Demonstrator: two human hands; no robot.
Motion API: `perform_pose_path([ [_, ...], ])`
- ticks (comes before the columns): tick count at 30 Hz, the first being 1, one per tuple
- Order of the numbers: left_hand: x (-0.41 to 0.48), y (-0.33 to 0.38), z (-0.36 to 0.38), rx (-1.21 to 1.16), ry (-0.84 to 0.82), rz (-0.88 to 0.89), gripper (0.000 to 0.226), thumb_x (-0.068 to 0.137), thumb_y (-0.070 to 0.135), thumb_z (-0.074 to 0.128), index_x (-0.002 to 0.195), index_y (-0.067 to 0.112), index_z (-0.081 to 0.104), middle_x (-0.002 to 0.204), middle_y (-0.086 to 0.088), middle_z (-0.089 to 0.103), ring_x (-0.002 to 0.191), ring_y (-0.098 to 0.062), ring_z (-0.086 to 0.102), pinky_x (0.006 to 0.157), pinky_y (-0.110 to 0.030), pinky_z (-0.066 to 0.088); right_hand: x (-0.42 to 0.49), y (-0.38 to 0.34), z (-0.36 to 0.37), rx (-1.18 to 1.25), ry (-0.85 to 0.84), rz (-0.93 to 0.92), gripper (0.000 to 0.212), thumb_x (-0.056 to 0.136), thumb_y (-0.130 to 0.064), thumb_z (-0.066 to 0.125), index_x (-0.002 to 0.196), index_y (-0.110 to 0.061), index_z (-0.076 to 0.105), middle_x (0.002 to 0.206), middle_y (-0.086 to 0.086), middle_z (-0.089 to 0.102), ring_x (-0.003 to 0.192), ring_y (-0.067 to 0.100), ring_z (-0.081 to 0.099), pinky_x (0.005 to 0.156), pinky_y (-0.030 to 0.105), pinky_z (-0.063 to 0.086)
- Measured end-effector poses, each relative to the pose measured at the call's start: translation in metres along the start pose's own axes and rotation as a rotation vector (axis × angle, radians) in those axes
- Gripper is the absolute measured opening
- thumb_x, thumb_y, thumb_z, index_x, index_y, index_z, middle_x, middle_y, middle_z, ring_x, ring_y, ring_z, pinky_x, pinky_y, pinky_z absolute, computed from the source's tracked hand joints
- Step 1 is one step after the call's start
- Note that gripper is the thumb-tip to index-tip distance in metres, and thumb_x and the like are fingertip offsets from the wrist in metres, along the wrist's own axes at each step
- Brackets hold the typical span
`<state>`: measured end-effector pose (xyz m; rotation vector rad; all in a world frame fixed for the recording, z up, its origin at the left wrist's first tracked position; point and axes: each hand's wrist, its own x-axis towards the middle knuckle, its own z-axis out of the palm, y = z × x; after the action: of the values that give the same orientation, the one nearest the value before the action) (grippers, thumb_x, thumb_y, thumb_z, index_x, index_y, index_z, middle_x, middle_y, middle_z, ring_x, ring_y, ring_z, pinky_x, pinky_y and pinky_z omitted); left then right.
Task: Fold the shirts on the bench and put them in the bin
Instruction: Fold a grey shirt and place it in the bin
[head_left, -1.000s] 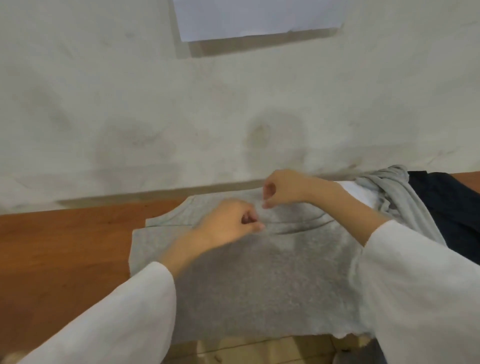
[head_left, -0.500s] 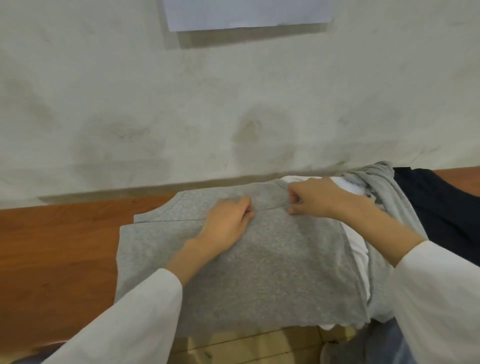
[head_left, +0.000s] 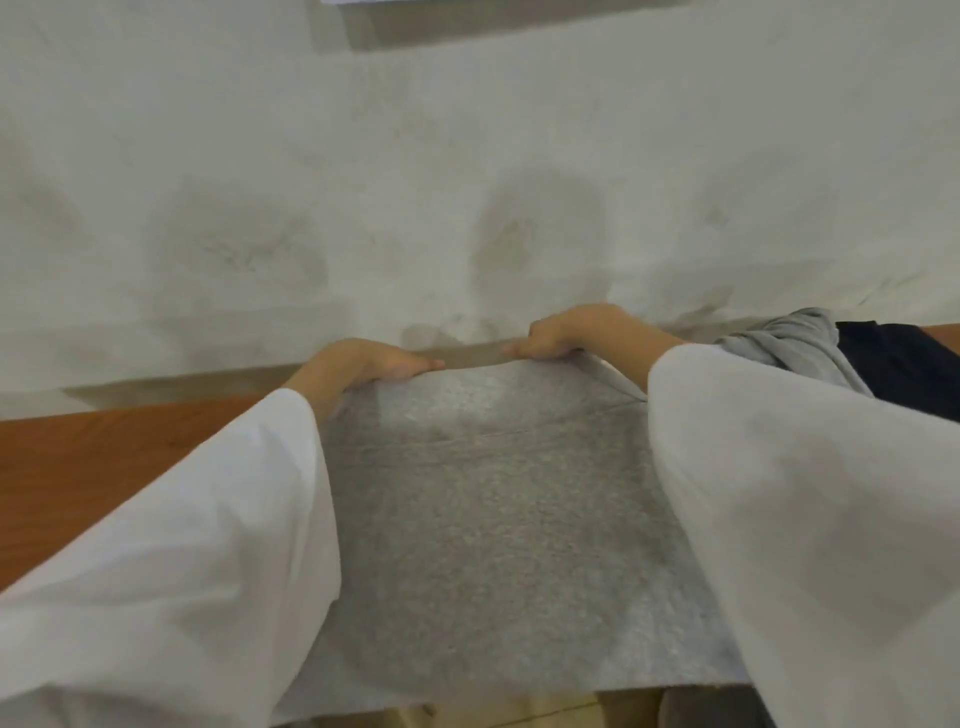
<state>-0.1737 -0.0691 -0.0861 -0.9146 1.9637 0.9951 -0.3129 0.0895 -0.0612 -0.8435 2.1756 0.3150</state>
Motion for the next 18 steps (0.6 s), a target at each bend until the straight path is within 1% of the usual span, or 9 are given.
perform_pose_path([
  [3,0.014,0.004,-0.006,-0.3,-0.059,0.003,0.03,0.096,0.033,0.052,0.107,0.007,0.062,0.1,-0.01,0.065,0.086,-0.024,0.062,0.078,-0.035,0.05,0.014,-0.008,-0.003,0.089,-0.237,0.073,0.066,0.096,-0.056,0.034,0.137,-0.006,0.045,0.139,0.014,0.049,0.122,0.03,0.052,0.107,0.042,0.038],
  [5,0.029,0.003,-0.01,-0.587,-0.018,0.063,0.016,0.094,0.023,0.057,0.098,0.008,0.062,0.089,-0.009,0.067,0.079,-0.023,0.063,0.073,-0.035,0.052,0.02,-0.007,-0.001,0.08,-0.194,0.077,0.052,0.099,-0.043,0.039,0.13,-0.003,0.051,0.133,0.014,0.054,0.119,0.03,0.054,0.103,0.039,0.04],
  [7,0.038,0.0,-0.014,-0.864,0.043,0.098,0.006,0.092,0.015,0.06,0.09,0.009,0.061,0.073,-0.008,0.069,0.062,-0.02,0.067,0.056,-0.03,0.056,0.023,-0.007,0.001,0.02,-0.095,0.105,0.044,0.101,-0.034,0.041,0.129,-0.002,0.051,0.131,0.013,0.052,0.12,0.03,0.051,0.094,0.034,0.039],
  [8,0.039,-0.001,-0.015,-0.956,0.05,0.114,0.005,0.091,0.013,0.06,0.088,0.009,0.062,0.072,-0.008,0.069,0.058,-0.02,0.067,0.05,-0.029,0.056,0.025,-0.007,0.002,0.022,-0.075,0.12,0.042,0.1,-0.031,0.042,0.129,-0.002,0.052,0.131,0.013,0.052,0.12,0.029,0.051,0.09,0.034,0.039],
  [10,0.036,-0.001,-0.016,-1.033,0.06,0.176,0.012,0.092,0.007,0.057,0.083,0.009,0.065,0.08,-0.008,0.066,0.065,-0.019,0.067,0.055,-0.027,0.056,0.031,-0.006,0.003,0.101,-0.117,0.132,0.04,0.099,-0.029,0.045,0.127,-0.001,0.052,0.128,0.013,0.055,0.117,0.029,0.053,0.092,0.034,0.042],
  [12,0.032,0.002,-0.02,-1.131,0.127,0.302,0.02,0.093,-0.002,0.052,0.097,0.006,0.07,0.094,-0.009,0.068,0.08,-0.017,0.067,0.069,-0.028,0.054,0.038,-0.004,0.005,0.321,-0.141,0.144,0.038,0.098,-0.021,0.048,0.128,0.002,0.051,0.117,0.014,0.059,0.103,0.03,0.059,0.09,0.038,0.048],
  [14,0.029,0.002,-0.029,-1.299,0.166,0.397,0.04,0.089,-0.008,0.053,0.123,0.014,0.053,0.111,-0.011,0.061,0.095,-0.019,0.063,0.075,-0.032,0.053,0.045,0.003,0.003,0.647,-0.03,0.143,0.031,0.093,-0.005,0.054,0.122,0.003,0.051,0.106,0.011,0.055,0.088,0.03,0.058,0.077,0.04,0.052],
  [16,0.023,0.005,-0.04,-1.372,0.134,0.442,0.028,0.087,-0.009,0.052,0.09,0.019,0.049,0.095,-0.007,0.055,0.083,-0.019,0.058,0.065,-0.029,0.057,0.045,0.014,-0.003,0.998,0.124,0.136,0.025,0.087,0.005,0.058,0.111,0.003,0.053,0.104,0.012,0.053,0.081,0.031,0.059,0.068,0.042,0.056],
  [18,0.015,0.01,-0.051,-1.337,0.117,0.454,0.036,0.086,-0.012,0.046,0.071,0.018,0.035,0.085,-0.005,0.049,0.077,-0.019,0.055,0.062,-0.026,0.057,0.036,0.024,-0.01,1.304,0.242,0.133,0.033,0.085,0.011,0.055,0.117,0.0,0.054,0.108,0.016,0.054,0.078,0.032,0.059,0.065,0.043,0.057],
])
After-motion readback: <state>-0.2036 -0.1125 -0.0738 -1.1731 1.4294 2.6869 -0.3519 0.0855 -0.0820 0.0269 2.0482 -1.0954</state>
